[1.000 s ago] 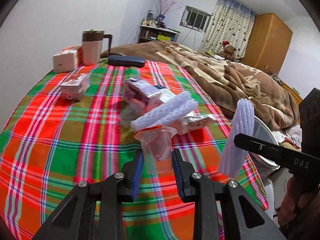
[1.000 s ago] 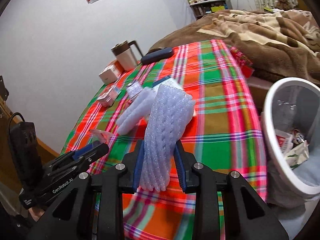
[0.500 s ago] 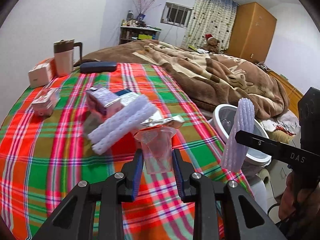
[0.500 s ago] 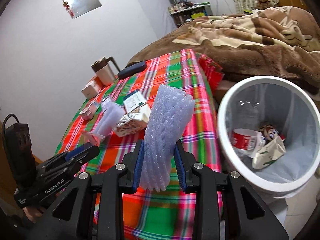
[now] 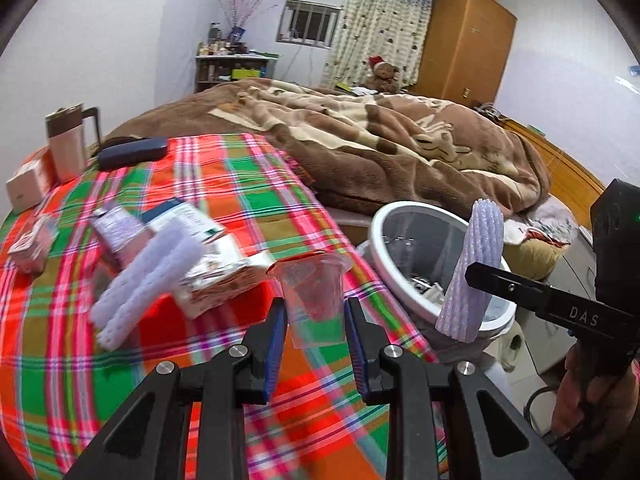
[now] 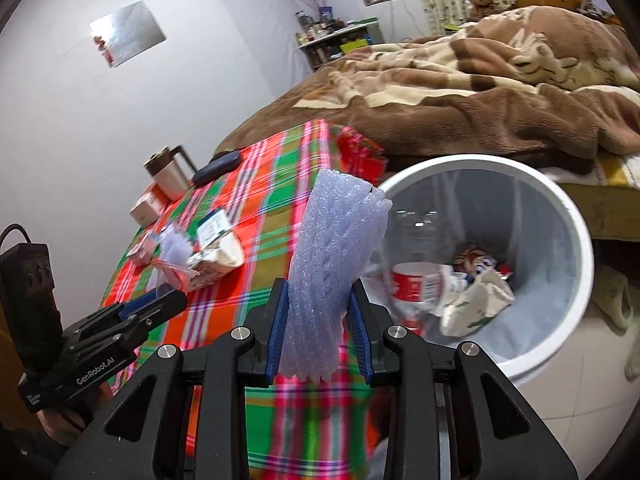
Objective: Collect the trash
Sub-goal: 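Carry the foam sleeve and plastic cup over the white bin and open both grippers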
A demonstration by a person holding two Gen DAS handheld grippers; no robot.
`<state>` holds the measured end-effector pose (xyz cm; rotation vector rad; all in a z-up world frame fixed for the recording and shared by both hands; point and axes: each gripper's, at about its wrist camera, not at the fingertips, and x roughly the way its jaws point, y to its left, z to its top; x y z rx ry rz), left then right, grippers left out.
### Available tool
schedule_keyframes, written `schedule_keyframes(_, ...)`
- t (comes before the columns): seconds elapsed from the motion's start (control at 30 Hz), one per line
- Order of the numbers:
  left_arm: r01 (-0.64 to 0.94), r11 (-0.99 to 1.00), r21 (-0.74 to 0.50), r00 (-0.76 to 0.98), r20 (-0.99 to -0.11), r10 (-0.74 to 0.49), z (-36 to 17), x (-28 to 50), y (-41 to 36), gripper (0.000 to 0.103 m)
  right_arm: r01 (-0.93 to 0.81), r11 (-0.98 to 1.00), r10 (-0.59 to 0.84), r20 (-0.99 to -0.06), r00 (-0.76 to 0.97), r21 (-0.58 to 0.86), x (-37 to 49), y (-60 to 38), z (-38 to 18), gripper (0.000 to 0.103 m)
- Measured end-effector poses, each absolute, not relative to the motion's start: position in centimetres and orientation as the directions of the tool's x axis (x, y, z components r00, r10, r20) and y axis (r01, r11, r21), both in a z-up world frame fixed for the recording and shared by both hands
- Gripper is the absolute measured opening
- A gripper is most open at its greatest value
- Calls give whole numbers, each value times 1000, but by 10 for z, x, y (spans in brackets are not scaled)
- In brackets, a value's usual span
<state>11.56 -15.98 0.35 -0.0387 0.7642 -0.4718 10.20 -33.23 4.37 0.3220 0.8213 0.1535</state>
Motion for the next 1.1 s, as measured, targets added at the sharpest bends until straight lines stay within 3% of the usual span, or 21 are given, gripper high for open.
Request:
schedule_keyframes(0.5,556,804,-209,523,-665,-534,-1,141,-251,30,142,961,75,-713,697,239,98,-385,42,31)
schedule_keyframes(0.87,607,755,-247,428,-699,-573,-27,160,-294,30,182,969,16,-775,632,169,104,-400,27,32)
schedule_keyframes(1.03,625,736,-258,399,-706,-586,-34,165,-305,32,198,967,0,-777,630,161,101,-405,27,45)
schedule_keyframes(1.1,628,733,-261,397,-703,-590,-35,166,-306,44,198,966,3,-776,630,164,101,-406,26,66)
